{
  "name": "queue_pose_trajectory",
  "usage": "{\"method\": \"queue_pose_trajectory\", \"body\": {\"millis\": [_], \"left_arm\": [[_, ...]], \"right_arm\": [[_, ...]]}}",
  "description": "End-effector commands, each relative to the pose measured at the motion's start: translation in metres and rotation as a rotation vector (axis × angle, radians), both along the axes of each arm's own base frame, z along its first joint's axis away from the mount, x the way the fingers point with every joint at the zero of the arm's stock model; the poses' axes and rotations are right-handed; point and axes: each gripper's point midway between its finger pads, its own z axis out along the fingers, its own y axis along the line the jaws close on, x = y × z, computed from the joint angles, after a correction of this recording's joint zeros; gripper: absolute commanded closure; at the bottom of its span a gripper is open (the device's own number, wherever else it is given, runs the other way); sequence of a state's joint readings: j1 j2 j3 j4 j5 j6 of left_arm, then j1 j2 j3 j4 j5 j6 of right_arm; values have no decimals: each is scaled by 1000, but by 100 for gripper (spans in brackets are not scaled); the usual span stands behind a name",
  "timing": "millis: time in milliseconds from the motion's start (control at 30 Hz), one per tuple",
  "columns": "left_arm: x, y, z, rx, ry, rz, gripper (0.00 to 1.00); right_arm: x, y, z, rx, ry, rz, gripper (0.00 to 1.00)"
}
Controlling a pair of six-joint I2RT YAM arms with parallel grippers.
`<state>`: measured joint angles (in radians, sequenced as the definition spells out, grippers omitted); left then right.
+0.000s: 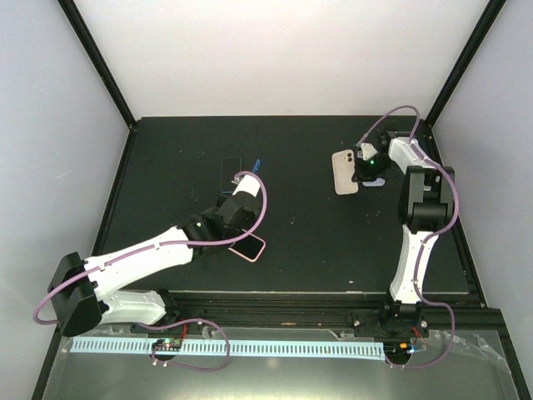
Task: Take the phone out of the phone case
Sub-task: Place the phone case at the center of the board, then place the phone at the center of the board.
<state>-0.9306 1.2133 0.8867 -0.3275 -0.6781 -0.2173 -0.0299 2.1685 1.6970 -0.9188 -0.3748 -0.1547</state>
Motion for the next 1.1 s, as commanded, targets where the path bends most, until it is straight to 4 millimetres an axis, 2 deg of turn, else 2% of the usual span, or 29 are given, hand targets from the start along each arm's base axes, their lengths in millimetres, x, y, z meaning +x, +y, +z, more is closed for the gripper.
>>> {"method": "queue_pose_trajectory", "body": {"millis": [0, 233, 400, 533, 667, 900, 1067], "left_arm": [[7, -6, 13, -43, -41, 2, 98], [19, -17, -6, 22, -10, -20, 99], [35, -28, -10, 74, -2, -18, 98], [54, -43, -21, 123, 6, -14, 98], [75, -50, -38, 254, 17, 43, 98], [101, -47, -68, 461, -14, 154, 98], [116, -53, -95, 551, 12, 134, 98]], "right_arm": [[30, -26, -1, -100, -92, -40, 98], [50, -36, 4, -147, -138, -47, 76], [40, -33, 44, -94, -211, -62, 62], [13, -8, 85, 36, -269, -21, 60], [-28, 21, 118, 209, -301, 28, 60], [-91, 46, 144, 346, -361, 93, 60], [-118, 53, 149, 379, -418, 118, 59]]}}
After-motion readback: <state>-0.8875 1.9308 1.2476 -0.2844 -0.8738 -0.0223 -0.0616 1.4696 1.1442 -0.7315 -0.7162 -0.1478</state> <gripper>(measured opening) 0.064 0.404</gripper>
